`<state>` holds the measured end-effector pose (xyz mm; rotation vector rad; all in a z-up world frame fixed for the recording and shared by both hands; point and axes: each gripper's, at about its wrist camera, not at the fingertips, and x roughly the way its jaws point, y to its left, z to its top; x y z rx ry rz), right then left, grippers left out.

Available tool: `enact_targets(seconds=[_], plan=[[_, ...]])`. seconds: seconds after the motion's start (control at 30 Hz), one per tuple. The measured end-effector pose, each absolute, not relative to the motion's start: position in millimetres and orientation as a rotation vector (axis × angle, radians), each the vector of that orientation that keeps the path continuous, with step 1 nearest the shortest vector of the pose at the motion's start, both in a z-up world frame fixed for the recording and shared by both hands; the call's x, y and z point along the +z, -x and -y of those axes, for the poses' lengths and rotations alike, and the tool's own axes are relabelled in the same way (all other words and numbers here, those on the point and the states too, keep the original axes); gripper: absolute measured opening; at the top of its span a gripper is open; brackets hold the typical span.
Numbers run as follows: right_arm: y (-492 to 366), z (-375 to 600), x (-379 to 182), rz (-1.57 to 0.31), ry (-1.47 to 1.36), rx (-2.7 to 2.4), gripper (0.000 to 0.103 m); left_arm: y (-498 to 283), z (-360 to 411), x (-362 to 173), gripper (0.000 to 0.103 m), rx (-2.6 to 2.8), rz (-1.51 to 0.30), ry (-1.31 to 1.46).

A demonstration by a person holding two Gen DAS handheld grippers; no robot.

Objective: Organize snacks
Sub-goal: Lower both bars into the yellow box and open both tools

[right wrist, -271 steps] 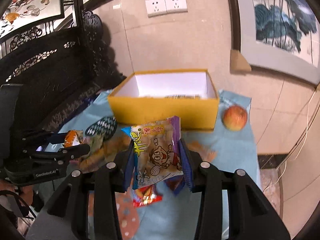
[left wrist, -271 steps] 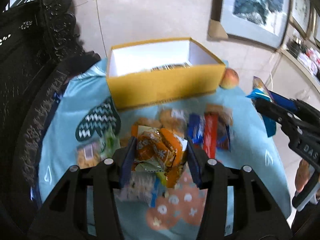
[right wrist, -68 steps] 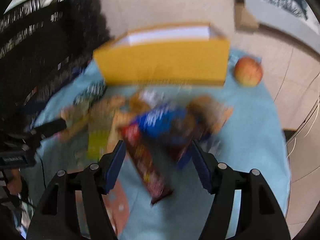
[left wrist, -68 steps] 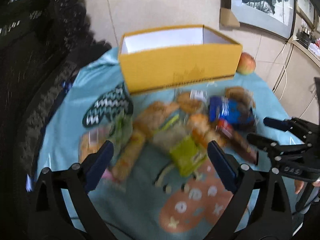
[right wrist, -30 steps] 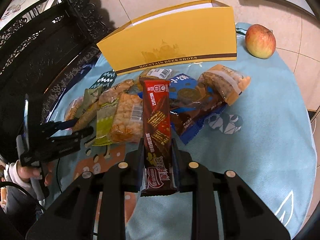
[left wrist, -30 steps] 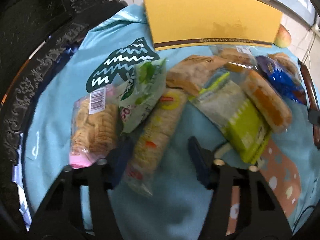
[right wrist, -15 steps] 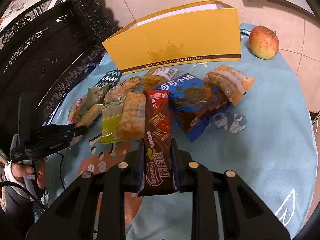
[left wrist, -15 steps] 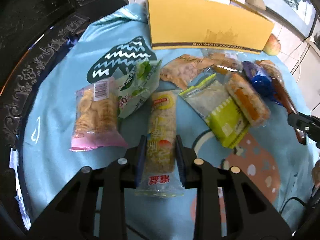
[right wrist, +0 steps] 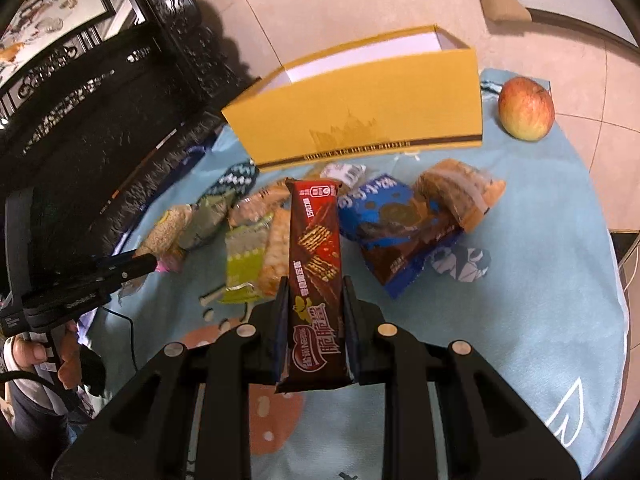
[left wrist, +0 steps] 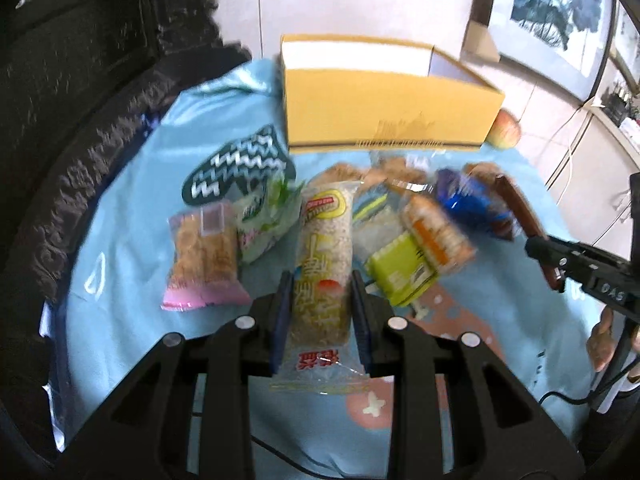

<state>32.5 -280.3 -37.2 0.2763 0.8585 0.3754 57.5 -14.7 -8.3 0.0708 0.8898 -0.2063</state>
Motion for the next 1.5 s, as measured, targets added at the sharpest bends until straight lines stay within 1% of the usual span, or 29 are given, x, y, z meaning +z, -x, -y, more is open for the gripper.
enact_targets(seconds=[0.17, 0.33, 0.5, 0.63, 0.8, 0.93, 1.13, 1.27, 1.33, 1.37, 1.4, 1.43, 1.47, 1.5], plan=[[-31.6, 283.1, -25.5, -0.841, -0.297, 0.363, 0.024, -58.1, 26.2, 11.7, 0.028, -0.225, -0.863, -0.091], [-37.8, 287.1, 7.6, -0.8, -0.251, 0.344, 0.024, -66.4, 45.7, 32.0, 0.028, -0.241, -0.841, -0.129], [-58.6, 293.6, 52.6, -0.729, -0.211, 0.324, 0.024, -92.1, 70.7, 57.1, 0.028, -0.267, -0.825, -0.165], [-88.3, 300.0, 69.0, -0.677, -0.214, 0.297, 0.024, -125.8, 93.5, 77.5, 0.028, -0.287, -0.786, -0.181], [-130.4, 305.5, 73.4, -0.633, -0.199, 0.252, 0.024, -174.3, 113.0, 82.0, 0.028, -0.259, -0.775, -0.182], [-168.4, 307.1, 67.7, -0.622, -0.179, 0.216, 0.024, -223.9, 120.7, 71.8, 0.028, -0.237, -0.792, -0.155], [-230.3, 303.4, 36.5, -0.634, -0.148, 0.154, 0.024, -283.3, 120.3, 44.8, 0.028, -0.195, -0.832, -0.107], [-253.6, 292.5, 16.8, -0.65, -0.101, 0.134, 0.024, -308.2, 116.8, 26.3, 0.028, -0.173, -0.862, -0.1], [-258.4, 287.5, 12.4, -0.628, -0.08, 0.111, 0.025, -314.2, 117.3, 19.8, 0.029, -0.165, -0.87, -0.108], [-259.8, 285.0, 10.9, -0.624, -0.064, 0.101, 0.025, -315.9, 117.2, 17.3, 0.03, -0.159, -0.874, -0.109], [-261.6, 281.7, 9.3, -0.624, -0.041, 0.089, 0.031, -317.1, 116.3, 16.1, 0.042, -0.148, -0.876, -0.107], [-262.7, 276.9, 7.7, -0.628, -0.002, 0.067, 0.046, -317.2, 114.9, 16.8, 0.076, -0.123, -0.866, -0.103], [-261.9, 274.5, 8.3, -0.623, 0.021, 0.047, 0.054, -314.8, 113.3, 20.3, 0.088, -0.096, -0.838, -0.101], [-257.2, 273.6, 10.1, -0.6, 0.027, 0.04, 0.057, -311.1, 112.1, 24.4, 0.092, -0.079, -0.803, -0.101]])
